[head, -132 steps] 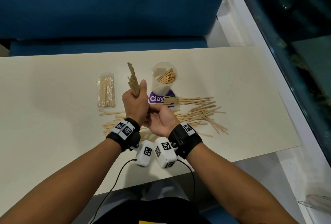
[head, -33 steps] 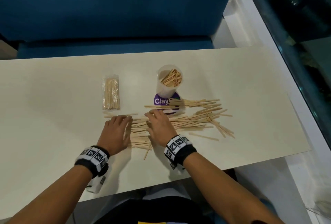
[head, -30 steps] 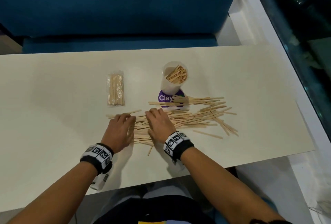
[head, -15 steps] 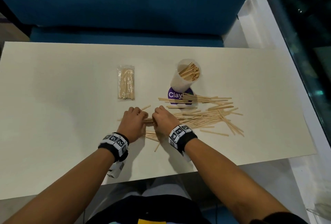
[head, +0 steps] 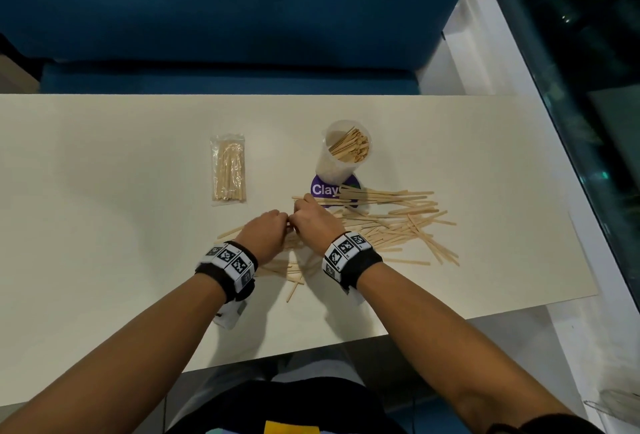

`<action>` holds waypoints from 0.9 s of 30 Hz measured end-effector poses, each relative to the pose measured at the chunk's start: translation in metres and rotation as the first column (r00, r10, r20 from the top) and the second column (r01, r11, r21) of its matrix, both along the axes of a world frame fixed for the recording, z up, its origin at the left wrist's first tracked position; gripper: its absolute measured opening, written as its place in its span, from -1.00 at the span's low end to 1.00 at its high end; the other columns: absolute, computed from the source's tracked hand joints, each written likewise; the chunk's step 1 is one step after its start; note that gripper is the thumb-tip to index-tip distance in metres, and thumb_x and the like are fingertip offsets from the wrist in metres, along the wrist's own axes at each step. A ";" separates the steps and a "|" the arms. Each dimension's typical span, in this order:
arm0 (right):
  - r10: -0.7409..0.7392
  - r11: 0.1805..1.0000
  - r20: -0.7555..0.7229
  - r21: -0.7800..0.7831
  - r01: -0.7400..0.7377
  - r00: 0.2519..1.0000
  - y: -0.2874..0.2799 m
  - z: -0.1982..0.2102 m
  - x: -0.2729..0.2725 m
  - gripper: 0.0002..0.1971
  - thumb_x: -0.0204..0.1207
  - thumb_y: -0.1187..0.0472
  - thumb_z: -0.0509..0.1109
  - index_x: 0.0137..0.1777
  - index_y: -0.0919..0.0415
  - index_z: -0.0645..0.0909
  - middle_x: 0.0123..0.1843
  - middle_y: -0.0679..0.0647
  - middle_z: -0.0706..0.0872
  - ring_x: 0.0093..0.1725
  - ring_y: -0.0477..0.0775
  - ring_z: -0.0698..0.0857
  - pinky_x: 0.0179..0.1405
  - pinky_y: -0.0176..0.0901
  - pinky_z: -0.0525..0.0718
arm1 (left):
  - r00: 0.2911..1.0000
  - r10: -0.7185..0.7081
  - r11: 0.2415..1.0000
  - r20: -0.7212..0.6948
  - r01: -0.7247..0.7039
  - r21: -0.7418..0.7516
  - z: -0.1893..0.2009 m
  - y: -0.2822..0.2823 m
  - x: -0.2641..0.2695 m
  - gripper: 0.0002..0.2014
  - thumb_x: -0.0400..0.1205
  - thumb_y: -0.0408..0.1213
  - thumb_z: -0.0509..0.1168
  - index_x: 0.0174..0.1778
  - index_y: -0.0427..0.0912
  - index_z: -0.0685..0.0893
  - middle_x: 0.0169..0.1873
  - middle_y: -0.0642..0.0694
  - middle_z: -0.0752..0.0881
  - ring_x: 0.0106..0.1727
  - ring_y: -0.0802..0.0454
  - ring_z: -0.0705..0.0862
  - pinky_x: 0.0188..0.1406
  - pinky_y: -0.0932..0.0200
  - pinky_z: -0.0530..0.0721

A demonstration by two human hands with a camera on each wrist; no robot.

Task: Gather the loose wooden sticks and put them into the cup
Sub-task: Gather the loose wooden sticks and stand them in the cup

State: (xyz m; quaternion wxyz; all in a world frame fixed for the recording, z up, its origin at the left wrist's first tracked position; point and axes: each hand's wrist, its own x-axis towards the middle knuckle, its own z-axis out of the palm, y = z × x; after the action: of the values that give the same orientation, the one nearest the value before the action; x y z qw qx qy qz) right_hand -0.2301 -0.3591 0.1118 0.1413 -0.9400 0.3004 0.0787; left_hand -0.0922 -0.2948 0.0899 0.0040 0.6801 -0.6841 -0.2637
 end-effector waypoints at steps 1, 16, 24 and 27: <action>-0.006 1.000 0.003 0.004 0.006 1.000 -0.004 0.000 -0.002 -0.86 0.63 0.36 0.40 -0.02 0.28 0.81 0.00 0.19 0.72 0.16 0.21 0.56 0.13 0.02 0.63 | 1.000 -0.002 1.000 -0.022 0.002 0.012 -0.002 0.000 0.000 -0.81 0.82 -0.25 0.18 0.16 -0.28 0.63 0.05 -0.24 0.70 0.01 -0.25 0.71 -0.13 -0.03 0.54; -0.654 0.755 0.538 0.499 0.424 0.531 -0.040 0.036 -0.037 -0.84 0.49 0.32 0.61 0.06 0.27 0.88 -0.01 0.08 0.83 -0.03 -0.06 0.76 0.10 -0.33 0.74 | 0.914 0.381 0.924 -0.141 -0.370 0.098 0.005 0.032 0.025 -0.60 0.80 0.06 0.07 -0.22 -0.13 0.48 -0.39 -0.10 0.67 -0.34 -0.12 0.62 -0.35 0.05 0.43; -0.937 0.321 0.216 0.841 0.435 0.275 -0.014 0.035 -0.011 -0.91 0.48 0.31 0.63 -0.04 0.28 0.86 -0.23 0.14 0.85 -0.38 -0.08 0.73 -0.30 -0.22 0.76 | 0.664 0.520 0.833 -0.537 -0.532 0.149 0.017 0.015 -0.006 -0.63 0.88 -0.06 0.08 -0.12 -0.20 0.58 -0.30 -0.08 0.68 -0.26 -0.07 0.59 -0.26 0.04 0.48; -0.957 0.271 0.182 0.841 0.467 0.228 -0.003 0.029 -0.003 -0.90 0.43 0.33 0.67 -0.14 0.29 0.81 -0.27 0.21 0.85 -0.40 0.04 0.79 -0.31 -0.05 0.83 | 0.633 0.494 0.847 -0.597 -0.504 0.166 0.024 0.013 -0.014 -0.64 0.89 -0.04 0.06 -0.02 -0.16 0.64 -0.29 0.00 0.74 -0.28 0.07 0.64 -0.23 0.07 0.50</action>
State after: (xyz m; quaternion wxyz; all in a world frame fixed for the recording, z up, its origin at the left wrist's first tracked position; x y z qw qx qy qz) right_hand -0.2330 -0.3624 0.1405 0.5639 -0.4966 0.6071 -0.2584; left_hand -0.1064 -0.2819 0.1141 0.3062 0.7168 -0.4310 -0.4546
